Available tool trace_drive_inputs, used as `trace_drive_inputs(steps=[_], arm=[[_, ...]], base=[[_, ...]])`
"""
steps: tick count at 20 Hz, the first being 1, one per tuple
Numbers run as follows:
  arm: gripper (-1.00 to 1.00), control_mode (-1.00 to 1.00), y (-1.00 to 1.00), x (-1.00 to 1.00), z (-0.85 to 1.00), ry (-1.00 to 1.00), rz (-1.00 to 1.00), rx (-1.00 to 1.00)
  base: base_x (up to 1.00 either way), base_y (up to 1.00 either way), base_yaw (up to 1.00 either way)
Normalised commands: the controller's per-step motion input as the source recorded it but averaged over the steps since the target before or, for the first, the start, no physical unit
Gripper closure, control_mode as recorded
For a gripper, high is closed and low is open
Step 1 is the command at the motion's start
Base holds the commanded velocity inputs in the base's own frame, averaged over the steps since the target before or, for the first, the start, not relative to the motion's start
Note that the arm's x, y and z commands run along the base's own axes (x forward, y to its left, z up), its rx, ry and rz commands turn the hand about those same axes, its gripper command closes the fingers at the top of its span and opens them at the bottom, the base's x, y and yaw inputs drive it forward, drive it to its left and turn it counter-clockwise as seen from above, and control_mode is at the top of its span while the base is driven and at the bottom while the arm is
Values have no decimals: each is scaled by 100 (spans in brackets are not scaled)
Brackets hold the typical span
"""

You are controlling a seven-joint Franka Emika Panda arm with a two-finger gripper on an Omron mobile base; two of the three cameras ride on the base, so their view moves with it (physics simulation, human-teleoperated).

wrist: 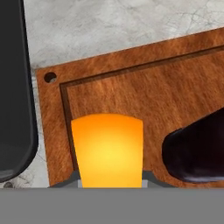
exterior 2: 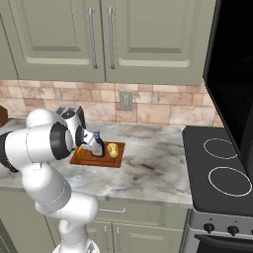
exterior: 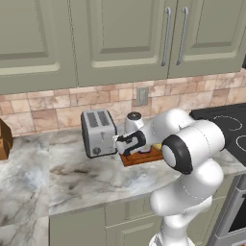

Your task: Retrieve the reheated potato from the microwave, then place the potato, cheese, and condiment on the cutting board.

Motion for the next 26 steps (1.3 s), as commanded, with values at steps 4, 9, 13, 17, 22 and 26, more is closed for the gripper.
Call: trace_drive_inputs(steps=[4, 9, 13, 17, 22, 26], arm=[[100, -100, 0, -4, -9, 0, -4, 0], [-100, -100, 1, 0, -8, 0, -4, 0], [-100, -100, 0, 0, -4, 0, -4, 0], [-100, -100, 0, -3, 0, -1, -4, 0], [-100, -100, 1, -10, 3, -4, -4, 0], [-100, -100, 2, -11, 25, -4, -7, 0]], base=[[0, 0, 0], [0, 0, 0], [0, 0, 0], [0, 0, 0], [0, 0, 0], [0, 0, 0]])
